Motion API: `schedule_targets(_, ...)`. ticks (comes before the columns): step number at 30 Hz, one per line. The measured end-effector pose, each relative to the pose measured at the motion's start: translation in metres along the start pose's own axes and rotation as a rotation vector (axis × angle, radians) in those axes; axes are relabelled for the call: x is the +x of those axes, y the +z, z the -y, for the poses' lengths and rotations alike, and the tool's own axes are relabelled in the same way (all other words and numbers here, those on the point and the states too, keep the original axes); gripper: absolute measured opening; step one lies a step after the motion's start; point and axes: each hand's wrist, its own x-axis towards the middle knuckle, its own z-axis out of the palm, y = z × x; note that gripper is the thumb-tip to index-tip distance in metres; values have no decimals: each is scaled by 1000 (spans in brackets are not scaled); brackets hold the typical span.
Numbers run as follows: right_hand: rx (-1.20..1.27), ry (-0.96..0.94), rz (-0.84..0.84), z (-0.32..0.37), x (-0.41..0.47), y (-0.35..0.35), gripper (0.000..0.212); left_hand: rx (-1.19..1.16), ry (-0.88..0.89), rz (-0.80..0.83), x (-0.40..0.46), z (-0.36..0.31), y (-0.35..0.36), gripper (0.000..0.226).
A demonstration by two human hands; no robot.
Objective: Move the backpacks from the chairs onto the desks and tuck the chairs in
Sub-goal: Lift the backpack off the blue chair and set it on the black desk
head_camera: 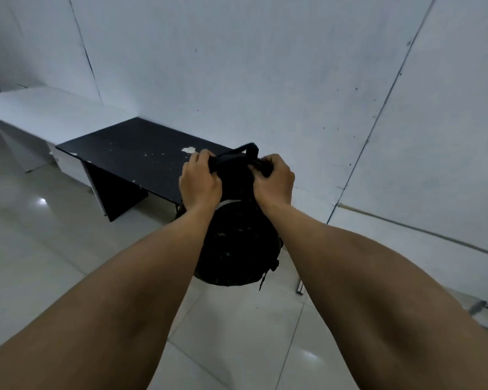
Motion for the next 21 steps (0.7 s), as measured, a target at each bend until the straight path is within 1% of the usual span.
schedule_targets(3,26,-45,-4,6,47,18,11,-82,-4,-40,46,-8,16,28)
schedule_targets(7,-50,-88,-22,13,109,47,10,-82,14,-14,114,-8,37,31)
schedule_targets(13,-31,-42,-136,12,179,87,13,-54,114,42,196,1,69,31)
schedule_targets(18,-61,5,-221,14,226,122,14,-56,197,156,264,17,93,34)
schedule_targets(21,-88,26,-268,13,247,137,13,-49,251,198,295,22,103,37)
